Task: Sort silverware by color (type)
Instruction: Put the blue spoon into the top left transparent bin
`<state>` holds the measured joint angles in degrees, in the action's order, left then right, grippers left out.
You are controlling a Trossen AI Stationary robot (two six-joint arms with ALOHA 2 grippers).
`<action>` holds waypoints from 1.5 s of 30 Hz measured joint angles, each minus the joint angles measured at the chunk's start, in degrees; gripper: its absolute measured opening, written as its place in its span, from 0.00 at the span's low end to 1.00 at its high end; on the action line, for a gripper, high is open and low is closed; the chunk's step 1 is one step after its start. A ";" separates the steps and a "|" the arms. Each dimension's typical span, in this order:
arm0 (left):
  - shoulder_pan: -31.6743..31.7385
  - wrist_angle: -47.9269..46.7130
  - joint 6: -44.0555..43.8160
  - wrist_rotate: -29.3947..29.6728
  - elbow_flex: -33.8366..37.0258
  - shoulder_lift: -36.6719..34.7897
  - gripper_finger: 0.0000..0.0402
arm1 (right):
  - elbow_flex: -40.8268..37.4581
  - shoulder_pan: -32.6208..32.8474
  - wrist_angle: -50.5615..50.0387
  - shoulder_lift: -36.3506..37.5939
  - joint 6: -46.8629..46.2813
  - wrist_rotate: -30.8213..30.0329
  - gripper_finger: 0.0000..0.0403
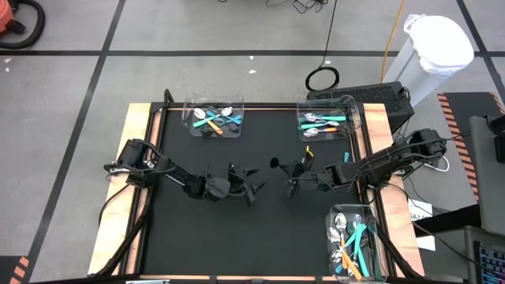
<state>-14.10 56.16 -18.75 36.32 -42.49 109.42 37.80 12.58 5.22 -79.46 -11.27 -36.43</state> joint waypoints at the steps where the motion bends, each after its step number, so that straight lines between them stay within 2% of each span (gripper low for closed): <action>1: 0.36 0.57 1.09 -0.39 -0.23 0.00 0.69 | 0.00 0.21 0.46 0.00 0.01 -1.32 0.01; 10: 5.81 0.37 3.99 -4.04 -4.40 -0.02 0.80 | 0.02 0.28 0.65 -2.99 0.59 -2.58 0.01; 14: 7.83 -0.78 4.17 -9.11 -5.58 -0.02 0.81 | 0.02 0.28 1.11 -5.52 0.10 -2.67 0.02; 21: 9.24 -7.68 1.08 -9.38 -5.67 -0.02 0.81 | 0.04 0.28 5.92 -6.43 1.71 -2.80 0.02; 24: 9.64 -8.07 -0.30 -9.34 -5.67 -0.02 0.77 | 0.07 0.30 7.70 -6.40 3.05 -2.75 0.02; 31: 10.50 -7.10 -0.34 -9.96 -5.67 -0.02 0.58 | 0.07 0.30 7.99 -6.40 3.57 -2.69 0.02; 35: 10.84 -7.26 -0.34 -11.72 -5.67 -0.02 0.42 | 0.07 0.37 7.97 -6.40 3.44 -2.71 0.02; 42: 10.93 -7.83 0.03 -12.76 -5.67 -0.02 0.07 | 0.07 0.52 8.01 -6.40 3.21 -1.48 0.02; 45: 11.02 -8.16 0.23 -12.43 -5.60 -0.02 0.02 | 0.07 0.68 7.93 -6.38 2.64 -0.85 0.04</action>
<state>-3.08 48.00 -18.52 23.89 -48.10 109.40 37.87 13.26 13.15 -85.84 -8.62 -37.28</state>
